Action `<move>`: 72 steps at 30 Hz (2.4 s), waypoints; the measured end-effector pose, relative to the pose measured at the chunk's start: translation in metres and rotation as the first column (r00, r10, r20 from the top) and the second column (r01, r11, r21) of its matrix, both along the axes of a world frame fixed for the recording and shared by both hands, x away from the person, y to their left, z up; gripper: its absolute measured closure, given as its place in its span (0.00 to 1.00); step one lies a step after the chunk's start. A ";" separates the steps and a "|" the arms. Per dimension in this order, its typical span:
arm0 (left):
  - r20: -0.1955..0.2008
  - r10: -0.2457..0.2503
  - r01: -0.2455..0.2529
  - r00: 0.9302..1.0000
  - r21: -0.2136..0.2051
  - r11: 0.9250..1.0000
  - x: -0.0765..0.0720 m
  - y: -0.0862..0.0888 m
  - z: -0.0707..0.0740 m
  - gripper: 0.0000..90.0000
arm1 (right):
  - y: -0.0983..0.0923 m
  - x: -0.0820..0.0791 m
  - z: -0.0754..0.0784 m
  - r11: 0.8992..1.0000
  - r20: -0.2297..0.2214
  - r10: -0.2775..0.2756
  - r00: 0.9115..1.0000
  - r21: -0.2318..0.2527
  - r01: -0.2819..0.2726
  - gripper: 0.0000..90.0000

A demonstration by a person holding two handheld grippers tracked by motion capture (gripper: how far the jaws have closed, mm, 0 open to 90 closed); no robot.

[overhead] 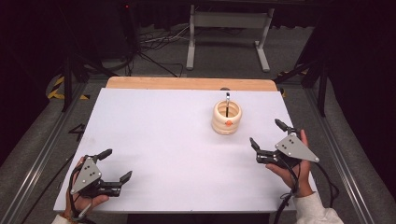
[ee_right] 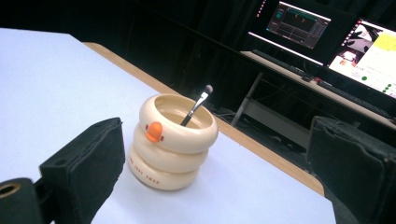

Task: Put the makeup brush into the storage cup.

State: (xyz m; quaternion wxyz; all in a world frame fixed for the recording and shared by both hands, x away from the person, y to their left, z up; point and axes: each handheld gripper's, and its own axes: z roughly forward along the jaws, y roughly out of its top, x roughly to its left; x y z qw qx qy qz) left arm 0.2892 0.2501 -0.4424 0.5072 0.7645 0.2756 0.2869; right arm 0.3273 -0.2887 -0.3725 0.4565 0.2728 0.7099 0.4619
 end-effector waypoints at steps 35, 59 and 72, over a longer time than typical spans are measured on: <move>-0.003 -0.009 0.009 1.000 0.006 1.000 -0.001 -0.001 -0.001 0.05 | -0.018 -0.019 -0.038 0.996 -0.050 -0.013 0.999 -0.088 0.009 0.06; -0.003 -0.016 0.016 1.000 0.017 1.000 0.001 -0.003 0.000 0.05 | -0.049 -0.040 -0.063 0.998 -0.118 -0.035 0.992 -0.057 0.029 0.06; 0.007 -0.009 0.009 1.000 0.006 1.000 -0.001 -0.002 0.001 0.05 | -0.060 -0.048 -0.069 0.999 -0.135 -0.039 0.990 -0.037 0.034 0.05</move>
